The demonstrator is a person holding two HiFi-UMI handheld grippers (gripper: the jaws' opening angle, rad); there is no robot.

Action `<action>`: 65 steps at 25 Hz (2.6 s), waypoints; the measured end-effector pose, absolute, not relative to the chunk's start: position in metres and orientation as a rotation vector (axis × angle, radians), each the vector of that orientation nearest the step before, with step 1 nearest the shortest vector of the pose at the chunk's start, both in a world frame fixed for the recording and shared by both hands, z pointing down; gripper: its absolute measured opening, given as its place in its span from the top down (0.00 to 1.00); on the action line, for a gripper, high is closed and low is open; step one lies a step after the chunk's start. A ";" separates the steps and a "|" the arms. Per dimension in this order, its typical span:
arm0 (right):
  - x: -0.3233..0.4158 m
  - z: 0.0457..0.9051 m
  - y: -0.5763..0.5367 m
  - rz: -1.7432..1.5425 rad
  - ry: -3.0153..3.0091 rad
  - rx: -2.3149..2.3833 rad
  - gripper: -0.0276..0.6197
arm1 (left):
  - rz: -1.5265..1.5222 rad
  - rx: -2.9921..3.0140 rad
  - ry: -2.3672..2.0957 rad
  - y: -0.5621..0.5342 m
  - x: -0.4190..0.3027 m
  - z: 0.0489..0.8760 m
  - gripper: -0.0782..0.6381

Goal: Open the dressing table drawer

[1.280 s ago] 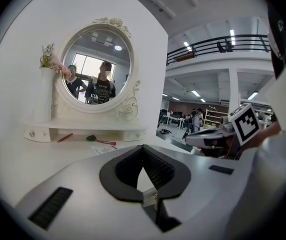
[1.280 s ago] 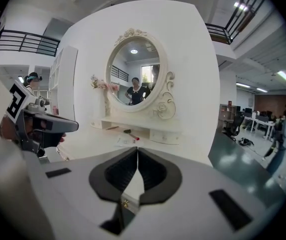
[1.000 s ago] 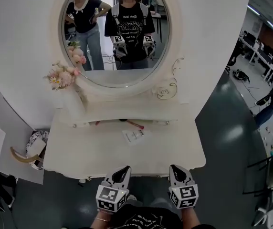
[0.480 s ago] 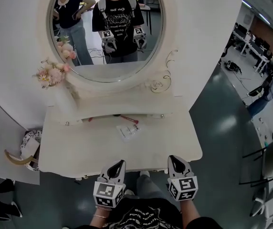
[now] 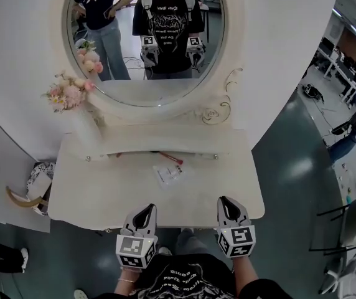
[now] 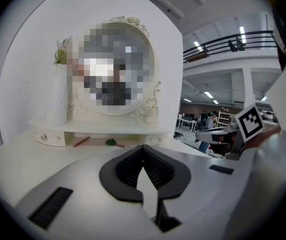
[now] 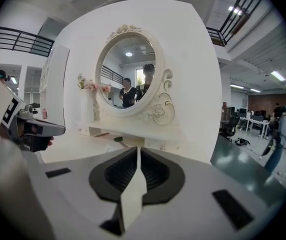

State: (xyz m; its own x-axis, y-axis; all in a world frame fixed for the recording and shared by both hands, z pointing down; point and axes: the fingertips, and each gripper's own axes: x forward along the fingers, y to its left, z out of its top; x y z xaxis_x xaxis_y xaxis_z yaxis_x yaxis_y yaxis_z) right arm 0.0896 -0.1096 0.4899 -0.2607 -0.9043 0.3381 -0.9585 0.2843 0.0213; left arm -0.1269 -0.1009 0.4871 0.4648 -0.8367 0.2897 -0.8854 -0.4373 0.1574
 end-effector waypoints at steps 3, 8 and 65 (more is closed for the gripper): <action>0.093 0.496 -0.123 0.279 -2.270 1.695 0.93 | 0.257 2.421 -1.493 -0.106 -0.126 0.488 0.87; 0.106 0.499 -0.148 0.283 -2.255 1.672 0.87 | 0.250 2.384 -1.524 -0.118 -0.122 0.490 0.87; 0.131 0.611 -0.311 0.575 -2.032 1.596 0.72 | 0.448 2.097 -1.729 -0.169 -0.168 0.519 0.87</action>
